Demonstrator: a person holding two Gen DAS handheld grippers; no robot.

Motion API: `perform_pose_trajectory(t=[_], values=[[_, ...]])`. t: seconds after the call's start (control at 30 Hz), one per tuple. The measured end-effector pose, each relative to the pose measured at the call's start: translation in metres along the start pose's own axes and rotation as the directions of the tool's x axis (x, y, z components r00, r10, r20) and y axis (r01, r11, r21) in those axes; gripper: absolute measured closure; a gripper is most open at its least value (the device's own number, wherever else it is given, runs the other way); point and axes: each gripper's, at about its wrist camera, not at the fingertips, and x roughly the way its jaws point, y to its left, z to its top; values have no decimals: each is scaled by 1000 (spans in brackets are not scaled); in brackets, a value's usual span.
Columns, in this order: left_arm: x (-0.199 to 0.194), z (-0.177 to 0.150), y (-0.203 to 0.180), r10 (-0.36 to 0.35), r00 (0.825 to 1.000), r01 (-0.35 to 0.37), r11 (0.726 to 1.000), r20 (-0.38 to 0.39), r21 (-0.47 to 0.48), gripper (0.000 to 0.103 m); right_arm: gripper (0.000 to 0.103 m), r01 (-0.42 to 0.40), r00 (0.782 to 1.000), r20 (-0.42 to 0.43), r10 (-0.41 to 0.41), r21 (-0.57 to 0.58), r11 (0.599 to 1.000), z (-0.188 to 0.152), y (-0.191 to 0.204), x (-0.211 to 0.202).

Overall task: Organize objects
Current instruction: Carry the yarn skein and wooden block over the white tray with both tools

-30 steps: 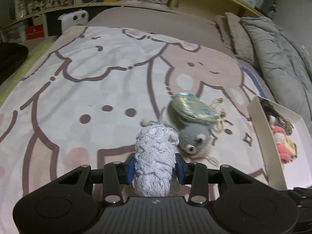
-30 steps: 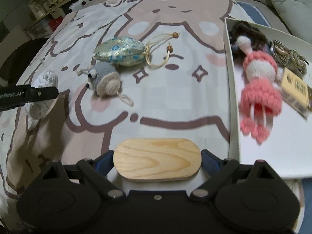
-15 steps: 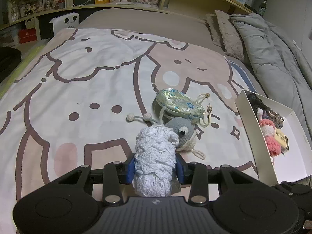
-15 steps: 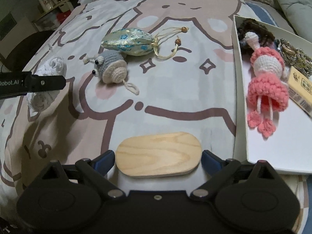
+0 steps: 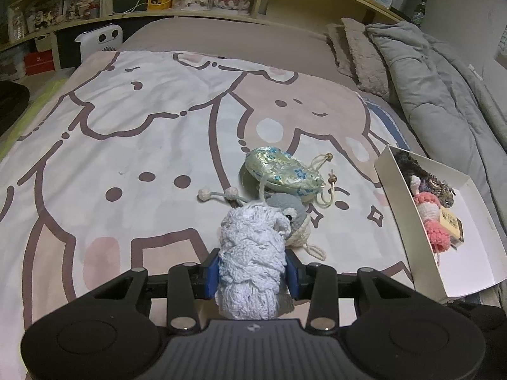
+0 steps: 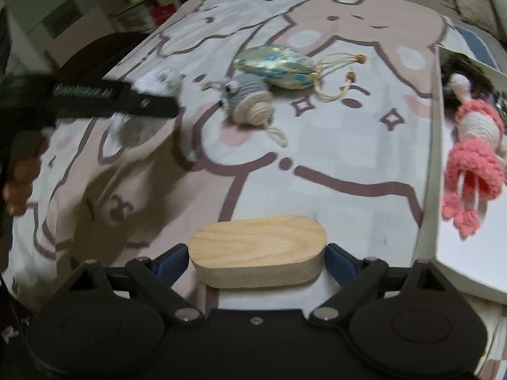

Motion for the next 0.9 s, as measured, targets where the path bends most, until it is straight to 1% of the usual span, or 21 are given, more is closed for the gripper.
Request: perform_pose_trajectory(t=[0.1,0.3,0.37,0.4,0.53,0.6,0.7,0.83,0.9], values=[[0,0,-1,-6,1000,6,1000,-1,3,61,9,31,999,8,-31,-44,999,0,5,4],[-1,0,-3,-19,1000,19,1000,1,12,61,7,-1,1000,-8,0,-117,993,1,4,9],[-1,0,-5,-21,1000,21,1000,-1,16,61,10,1,1000,-29,-5,-115,993,1,3,12],[0,0,-5,-21,1000,21,1000,-2,19,61,9,-2,1000,-32,-1,-108,994,1,2,12],[0,-1,-6,-16,1000,16,1000,-2,23,61,10,1,1000,-20,-3,-88,996,3,3,9],[-2,0,-6,-13,1000,13,1000,6,19,61,10,22,1000,7,-21,-90,996,4,4,4],[-8,3,-7,-16,999,16,1000,30,12,61,10,40,996,83,-33,-84,996,11,4,-15],[-18,8,-13,-34,997,33,999,73,15,61,10,77,976,205,-67,-40,996,23,-4,-49],[-23,11,-17,-47,995,46,999,93,18,61,10,97,964,248,-91,-10,995,27,-13,-66]])
